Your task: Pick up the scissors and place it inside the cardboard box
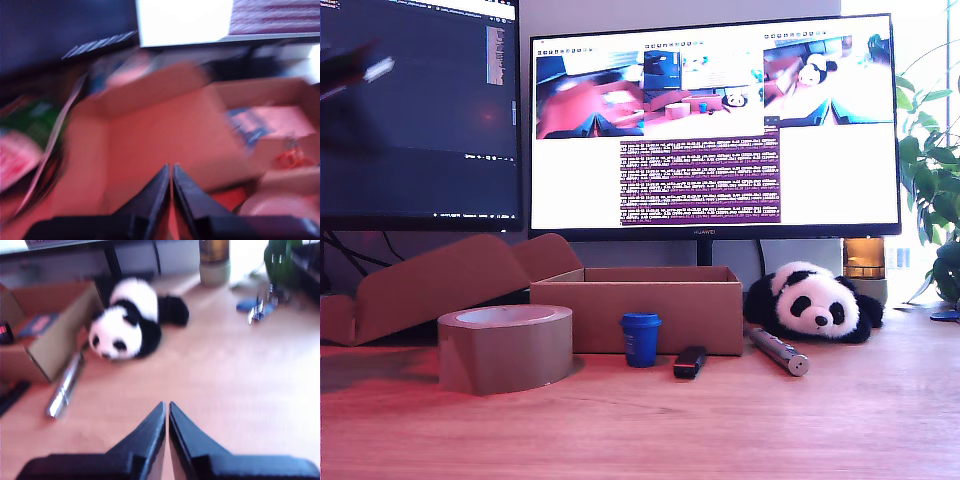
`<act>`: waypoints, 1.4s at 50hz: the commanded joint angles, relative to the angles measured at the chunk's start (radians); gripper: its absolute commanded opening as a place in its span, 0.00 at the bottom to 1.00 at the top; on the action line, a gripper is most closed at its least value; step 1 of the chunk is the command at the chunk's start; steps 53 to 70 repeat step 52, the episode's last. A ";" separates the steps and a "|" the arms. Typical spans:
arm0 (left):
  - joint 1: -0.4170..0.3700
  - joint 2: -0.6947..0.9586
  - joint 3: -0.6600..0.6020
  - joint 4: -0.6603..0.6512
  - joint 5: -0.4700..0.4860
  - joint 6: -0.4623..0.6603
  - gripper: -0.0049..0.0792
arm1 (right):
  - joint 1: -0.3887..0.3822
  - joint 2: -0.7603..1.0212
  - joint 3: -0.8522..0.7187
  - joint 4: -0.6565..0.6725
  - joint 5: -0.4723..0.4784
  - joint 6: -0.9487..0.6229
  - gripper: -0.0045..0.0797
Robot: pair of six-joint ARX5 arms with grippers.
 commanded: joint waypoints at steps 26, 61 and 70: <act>0.031 -0.518 -0.376 -0.020 -0.010 -0.153 0.03 | 0.001 0.004 -0.009 -0.068 -0.003 0.000 0.04; 0.031 -0.908 -0.378 -0.373 -0.052 -0.169 0.03 | 0.001 0.004 -0.009 -0.068 -0.003 0.000 0.04; 0.031 -0.908 -0.378 -0.373 -0.052 -0.169 0.03 | 0.001 0.004 -0.009 -0.068 -0.003 0.000 0.04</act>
